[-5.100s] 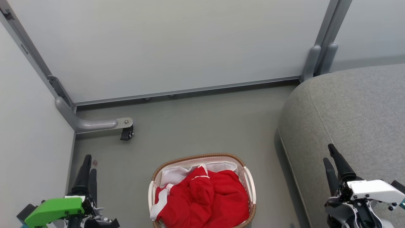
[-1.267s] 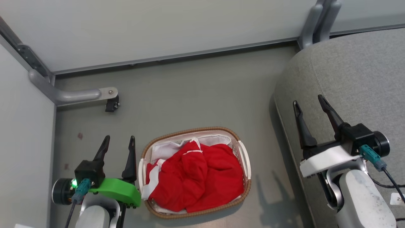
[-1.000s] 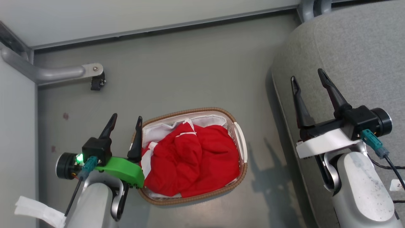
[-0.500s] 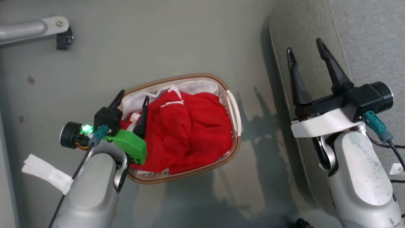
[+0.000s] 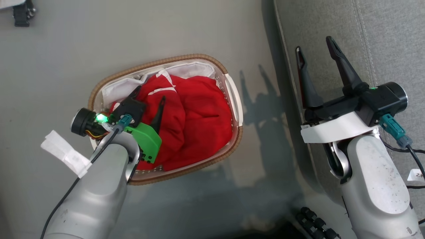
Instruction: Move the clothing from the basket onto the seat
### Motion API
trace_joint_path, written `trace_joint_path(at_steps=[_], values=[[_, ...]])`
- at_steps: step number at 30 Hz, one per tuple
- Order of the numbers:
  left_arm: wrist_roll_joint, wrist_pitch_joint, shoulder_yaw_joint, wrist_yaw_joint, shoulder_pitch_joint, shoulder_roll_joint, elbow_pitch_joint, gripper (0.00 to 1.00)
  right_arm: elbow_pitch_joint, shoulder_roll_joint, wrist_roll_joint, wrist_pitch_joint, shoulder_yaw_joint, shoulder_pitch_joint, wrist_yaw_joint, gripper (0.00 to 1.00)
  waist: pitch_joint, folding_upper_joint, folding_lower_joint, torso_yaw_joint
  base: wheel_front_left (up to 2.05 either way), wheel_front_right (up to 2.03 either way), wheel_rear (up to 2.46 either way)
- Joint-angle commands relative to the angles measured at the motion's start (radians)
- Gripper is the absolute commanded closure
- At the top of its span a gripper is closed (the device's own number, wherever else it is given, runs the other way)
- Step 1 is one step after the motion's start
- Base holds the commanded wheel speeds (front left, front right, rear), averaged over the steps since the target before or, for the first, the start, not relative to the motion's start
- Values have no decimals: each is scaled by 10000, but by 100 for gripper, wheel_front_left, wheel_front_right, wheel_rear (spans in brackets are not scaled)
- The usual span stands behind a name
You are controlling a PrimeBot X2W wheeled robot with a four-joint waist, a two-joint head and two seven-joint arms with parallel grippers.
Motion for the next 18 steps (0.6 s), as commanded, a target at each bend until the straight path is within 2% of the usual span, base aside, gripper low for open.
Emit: trace_joint_path(at_steps=[1, 8, 18], values=[[58, 1, -158, -49, -259, -9, 214, 0, -41, -19, 70, -47, 41, -148, -3, 0, 289, 0, -1, -160, 0, 0, 0], [-140, -1, -1010, -46, -1024, -119, 1292, 0, -142, -19, 113, -47, 131, -268, -3, 0, 828, 0, -1, -249, 0, 0, 0], [-545, 2, -1735, -42, -1762, -350, 2697, 0, -169, -21, 258, -47, 219, -482, -3, 0, 1647, 0, -1, -485, 0, 0, 0]])
